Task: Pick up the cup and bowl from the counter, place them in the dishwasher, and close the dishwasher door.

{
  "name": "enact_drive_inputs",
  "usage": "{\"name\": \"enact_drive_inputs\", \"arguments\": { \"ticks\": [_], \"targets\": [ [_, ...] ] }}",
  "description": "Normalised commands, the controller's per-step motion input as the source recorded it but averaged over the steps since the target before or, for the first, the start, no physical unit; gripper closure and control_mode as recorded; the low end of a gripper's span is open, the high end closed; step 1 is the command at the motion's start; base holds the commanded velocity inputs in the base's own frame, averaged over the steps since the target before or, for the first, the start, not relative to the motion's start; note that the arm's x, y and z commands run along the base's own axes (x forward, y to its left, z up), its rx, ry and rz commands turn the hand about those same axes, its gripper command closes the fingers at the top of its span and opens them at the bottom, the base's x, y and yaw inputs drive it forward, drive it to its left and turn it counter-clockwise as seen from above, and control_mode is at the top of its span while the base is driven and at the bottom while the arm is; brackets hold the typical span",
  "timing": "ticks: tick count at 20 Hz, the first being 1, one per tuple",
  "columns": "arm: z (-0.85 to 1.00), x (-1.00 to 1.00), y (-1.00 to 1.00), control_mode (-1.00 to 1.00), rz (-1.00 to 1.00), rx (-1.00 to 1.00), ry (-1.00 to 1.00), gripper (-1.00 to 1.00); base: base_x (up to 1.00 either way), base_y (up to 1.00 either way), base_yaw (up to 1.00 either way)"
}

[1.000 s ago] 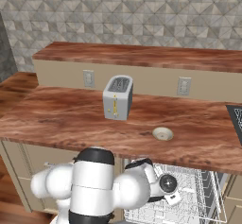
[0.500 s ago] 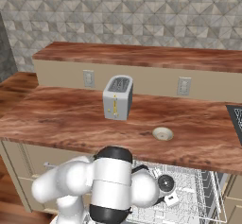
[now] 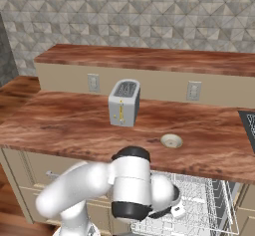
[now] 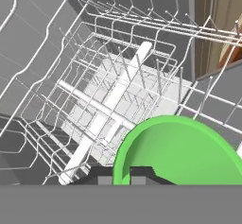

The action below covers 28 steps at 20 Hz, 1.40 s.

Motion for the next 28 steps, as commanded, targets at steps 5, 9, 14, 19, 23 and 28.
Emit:
{"name": "enact_drive_inputs", "arguments": {
  "ticks": [5, 9, 14, 19, 23, 28],
  "targets": [
    [-0.25, 0.04, 0.0, -1.0, -0.04, 0.0, 0.0, -1.0, 0.0, 0.0, 0.0],
    [-0.17, 0.0, -0.08, -1.0, -0.04, 0.0, 0.0, -1.0, 0.0, 0.0, 0.0],
    [-0.05, 0.0, -0.14, -1.0, -0.04, 0.0, 0.0, -1.0, 0.0, 0.0, 0.0],
    [0.15, -0.12, -0.12, -1.0, -0.01, 0.0, 0.0, -1.0, 0.0, 0.0, 0.0],
    [0.34, -0.2, -0.11, -1.0, 0.0, 0.0, 0.0, -1.0, 0.0, 0.0, 0.0],
    [0.49, -0.11, -0.17, -1.0, 0.0, 0.0, 0.0, -1.0, 0.0, 0.0, 0.0]
  ]
}}
